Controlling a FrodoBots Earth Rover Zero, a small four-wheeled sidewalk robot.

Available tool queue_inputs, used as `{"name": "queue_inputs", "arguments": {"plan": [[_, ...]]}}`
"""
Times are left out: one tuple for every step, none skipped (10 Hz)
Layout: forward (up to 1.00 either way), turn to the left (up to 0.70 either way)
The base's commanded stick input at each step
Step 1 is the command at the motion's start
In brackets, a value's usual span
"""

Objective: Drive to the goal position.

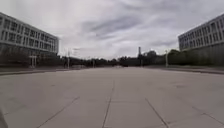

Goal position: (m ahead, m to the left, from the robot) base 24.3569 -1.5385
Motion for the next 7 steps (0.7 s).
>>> {"name": "queue_inputs", "arguments": {"plan": [[0.7,0.0],[0.7,0.0],[0.7,0.0],[0.7,0.0],[0.7,0.0],[0.7,0.0],[0.7,0.0]]}}
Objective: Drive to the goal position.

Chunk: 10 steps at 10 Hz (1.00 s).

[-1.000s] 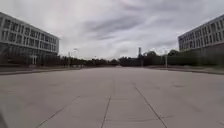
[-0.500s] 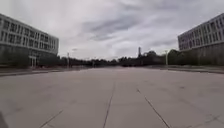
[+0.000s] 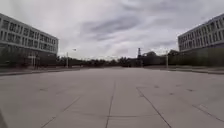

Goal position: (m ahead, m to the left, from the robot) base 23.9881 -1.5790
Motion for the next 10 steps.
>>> {"name": "queue_inputs", "arguments": {"plan": [[0.7,0.0],[0.7,0.0],[0.7,0.0],[0.7,0.0],[0.7,0.0],[0.7,0.0],[0.7,0.0],[0.7,0.0],[0.7,0.0],[0.7,0.0]]}}
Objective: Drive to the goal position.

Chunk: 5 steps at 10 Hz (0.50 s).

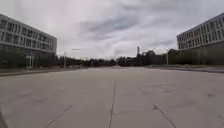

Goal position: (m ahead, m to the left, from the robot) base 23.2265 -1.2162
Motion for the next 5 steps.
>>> {"name": "queue_inputs", "arguments": {"plan": [[0.7,0.0],[0.7,0.0],[0.7,0.0],[0.7,0.0],[0.7,0.0]]}}
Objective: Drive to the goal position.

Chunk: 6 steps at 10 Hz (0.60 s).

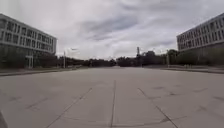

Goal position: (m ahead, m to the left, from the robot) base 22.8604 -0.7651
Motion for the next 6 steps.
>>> {"name": "queue_inputs", "arguments": {"plan": [[0.7,0.0],[0.7,0.0],[0.7,0.0],[0.7,0.0],[0.7,0.0],[0.7,0.0]]}}
